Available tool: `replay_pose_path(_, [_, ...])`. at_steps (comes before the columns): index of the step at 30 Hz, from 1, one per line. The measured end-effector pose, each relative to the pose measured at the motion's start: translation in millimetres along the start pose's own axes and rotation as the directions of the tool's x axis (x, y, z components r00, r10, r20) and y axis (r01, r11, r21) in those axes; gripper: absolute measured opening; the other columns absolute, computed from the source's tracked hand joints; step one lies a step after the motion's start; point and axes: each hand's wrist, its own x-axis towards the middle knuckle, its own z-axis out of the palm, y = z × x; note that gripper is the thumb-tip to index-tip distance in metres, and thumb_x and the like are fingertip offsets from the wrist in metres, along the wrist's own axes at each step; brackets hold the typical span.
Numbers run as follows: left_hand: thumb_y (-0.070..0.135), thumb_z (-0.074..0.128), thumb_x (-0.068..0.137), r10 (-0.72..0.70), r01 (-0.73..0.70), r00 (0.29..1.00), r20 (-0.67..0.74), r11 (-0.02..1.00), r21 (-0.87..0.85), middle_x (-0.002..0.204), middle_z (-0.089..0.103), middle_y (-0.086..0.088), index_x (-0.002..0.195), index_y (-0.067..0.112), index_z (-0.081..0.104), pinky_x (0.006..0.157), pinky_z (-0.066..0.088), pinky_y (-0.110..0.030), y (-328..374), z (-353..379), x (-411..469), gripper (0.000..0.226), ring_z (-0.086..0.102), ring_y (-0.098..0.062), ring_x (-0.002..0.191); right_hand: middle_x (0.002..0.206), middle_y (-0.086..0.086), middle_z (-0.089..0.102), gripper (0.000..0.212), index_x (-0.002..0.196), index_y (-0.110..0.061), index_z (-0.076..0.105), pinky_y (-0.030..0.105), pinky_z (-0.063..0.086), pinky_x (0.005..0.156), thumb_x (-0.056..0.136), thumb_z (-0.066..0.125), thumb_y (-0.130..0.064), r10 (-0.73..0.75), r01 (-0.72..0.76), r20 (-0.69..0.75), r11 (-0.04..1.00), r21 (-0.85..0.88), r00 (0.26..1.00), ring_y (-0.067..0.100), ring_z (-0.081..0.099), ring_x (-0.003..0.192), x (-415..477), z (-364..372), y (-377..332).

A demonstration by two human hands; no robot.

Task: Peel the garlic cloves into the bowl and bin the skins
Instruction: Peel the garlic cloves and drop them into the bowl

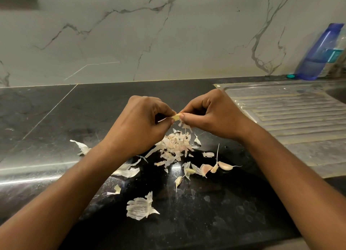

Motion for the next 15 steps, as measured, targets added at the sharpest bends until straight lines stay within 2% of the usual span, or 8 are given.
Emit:
replay_pose_path(3, [0.014,0.081,0.092,-0.003,0.003,1.0,-0.009,1.0,-0.02,0.087,0.076,0.011,0.106,0.018,0.084,0.07,0.06,-0.02,-0.9,-0.7,0.8,0.015,0.071,-0.002,0.074,0.068,-0.002,0.075,0.01,0.089,-0.011,0.085,0.016,0.048,0.053,0.095,0.079,-0.016,-0.007,0.007,-0.014,1.0,-0.009,1.0,0.014,0.066,0.055,0.5,0.8,-1.2])
replay_pose_path(6, [0.015,0.081,0.092,-0.052,0.051,0.999,-0.015,0.996,-0.077,0.084,0.077,0.011,0.104,0.018,0.084,0.066,0.061,-0.02,-1.5,-1.3,0.5,0.013,0.073,-0.005,0.069,0.071,-0.001,0.077,0.009,0.092,-0.011,0.085,0.035,0.06,0.057,0.095,0.078,-0.014,-0.017,0.016,-0.033,1.0,-0.005,0.999,0.02,0.07,0.059,1.4,2.0,-1.7])
replay_pose_path(8, [0.016,0.082,0.091,-0.104,0.101,0.994,-0.015,0.986,-0.132,0.08,0.077,0.01,0.103,0.019,0.084,0.063,0.062,-0.025,-2.3,-2.1,0.3,0.012,0.074,-0.01,0.066,0.073,0.0,0.077,0.008,0.093,-0.01,0.084,0.045,0.06,0.061,0.095,0.077,-0.014,-0.01,0.011,-0.042,1.0,0.017,0.999,0.023,0.072,0.062,1.6,2.2,-1.0])
replay_pose_path(15, [0.014,0.082,0.089,-0.229,0.226,0.973,0.024,0.93,-0.289,0.073,0.079,0.003,0.1,0.015,0.083,0.07,0.064,-0.027,-3.0,-3.4,1.2,0.011,0.077,-0.012,0.066,0.074,-0.001,0.079,0.008,0.093,-0.009,0.084,0.048,0.062,0.062,0.094,0.077,-0.013,0.012,-0.005,-0.087,0.997,0.079,0.996,0.021,0.075,0.063,1.9,6.2,2.0])
